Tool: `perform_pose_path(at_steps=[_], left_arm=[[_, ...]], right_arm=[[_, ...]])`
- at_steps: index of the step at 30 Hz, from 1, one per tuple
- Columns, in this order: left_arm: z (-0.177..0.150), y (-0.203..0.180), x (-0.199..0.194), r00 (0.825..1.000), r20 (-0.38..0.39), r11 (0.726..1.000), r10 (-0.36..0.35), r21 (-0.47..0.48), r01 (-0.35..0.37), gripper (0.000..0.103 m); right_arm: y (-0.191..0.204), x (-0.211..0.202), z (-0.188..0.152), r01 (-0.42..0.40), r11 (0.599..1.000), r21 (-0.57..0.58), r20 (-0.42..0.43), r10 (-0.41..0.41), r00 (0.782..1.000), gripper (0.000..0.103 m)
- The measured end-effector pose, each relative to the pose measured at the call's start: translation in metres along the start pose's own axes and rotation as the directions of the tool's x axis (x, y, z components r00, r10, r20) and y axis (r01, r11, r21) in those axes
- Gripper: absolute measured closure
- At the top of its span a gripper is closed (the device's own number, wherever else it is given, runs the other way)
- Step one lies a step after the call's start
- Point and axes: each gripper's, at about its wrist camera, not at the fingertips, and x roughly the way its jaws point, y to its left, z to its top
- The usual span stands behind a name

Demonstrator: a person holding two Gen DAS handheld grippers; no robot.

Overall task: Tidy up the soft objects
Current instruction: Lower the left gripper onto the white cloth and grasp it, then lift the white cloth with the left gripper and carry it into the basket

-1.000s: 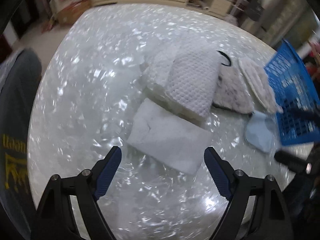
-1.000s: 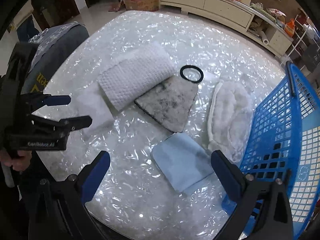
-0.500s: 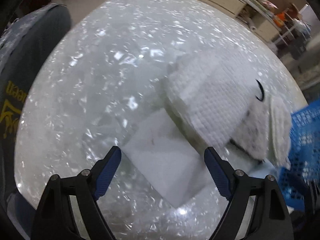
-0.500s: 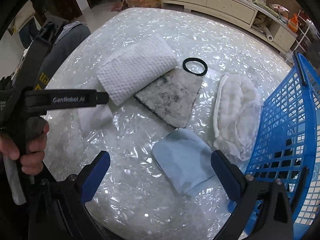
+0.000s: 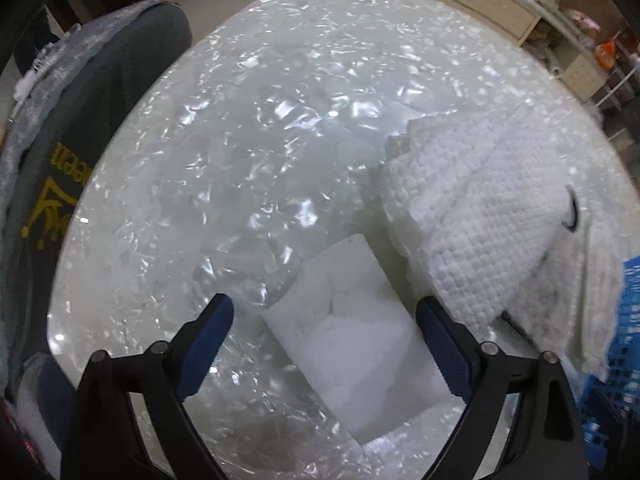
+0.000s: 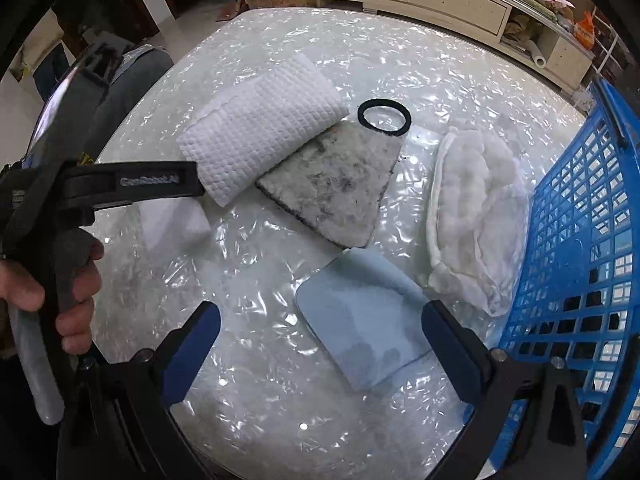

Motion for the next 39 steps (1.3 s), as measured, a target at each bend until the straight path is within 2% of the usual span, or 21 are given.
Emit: perform_pose_path(at_steps=[4, 9, 10, 12, 14, 18, 20, 23, 26, 32, 39], left_arm=[[0.001, -0.002, 0.004, 1.000, 0.000, 1.000, 0.001, -0.018, -0.001, 0.003], [-0.005, -0.006, 0.005, 1.000, -0.025, 0.997, -0.016, 0.080, 0.018, 0.004], [-0.008, -0.006, 0.004, 1.000, -0.020, 0.995, -0.019, 0.100, 0.021, 0.007], [-0.016, -0.007, 0.000, 1.000, 0.003, 0.991, -0.031, 0.133, 0.030, 0.019], [-0.022, -0.005, -0.004, 0.999, 0.018, 0.986, -0.044, 0.162, 0.041, 0.042], [-0.029, 0.002, -0.010, 0.996, 0.013, 0.978, -0.084, 0.195, 0.080, 0.051], [-0.030, 0.009, -0.014, 0.991, 0.000, 0.972, -0.134, 0.197, 0.132, 0.056], [-0.034, 0.025, -0.017, 0.982, -0.027, 0.963, -0.185, 0.195, 0.187, 0.057], [-0.041, 0.028, -0.027, 0.984, 0.000, 0.956, -0.180, 0.237, 0.175, 0.057], [-0.058, 0.023, -0.051, 0.977, 0.030, 0.921, -0.211, 0.341, 0.188, 0.057], [-0.066, 0.009, -0.095, 0.960, 0.080, 0.873, -0.268, 0.441, 0.207, 0.057]], right_arm=[[-0.001, -0.001, -0.003, -0.002, 1.000, 0.006, -0.002, 0.002, 1.000, 0.002], [-0.004, -0.001, -0.004, 0.000, 1.000, 0.011, -0.003, 0.000, 1.000, 0.002], [-0.004, -0.001, -0.004, -0.002, 1.000, 0.012, -0.004, 0.002, 1.000, 0.002], [-0.003, 0.000, -0.004, -0.009, 1.000, 0.016, -0.007, 0.009, 1.000, 0.002], [0.000, 0.001, -0.005, -0.008, 1.000, 0.017, -0.009, 0.008, 1.000, 0.002], [0.002, 0.006, -0.006, 0.007, 1.000, 0.031, -0.021, -0.006, 1.000, 0.002], [0.001, 0.008, -0.007, 0.014, 0.999, 0.037, -0.023, -0.014, 1.000, 0.002], [0.000, 0.010, -0.007, 0.028, 0.999, 0.045, -0.025, -0.027, 0.999, 0.002], [-0.005, 0.010, -0.004, 0.036, 0.997, 0.067, -0.015, -0.035, 0.999, 0.002], [-0.004, 0.008, -0.002, 0.037, 0.997, 0.065, -0.018, -0.036, 0.999, 0.002], [0.006, -0.022, -0.004, 0.026, 0.999, 0.038, 0.019, -0.027, 0.999, 0.002]])
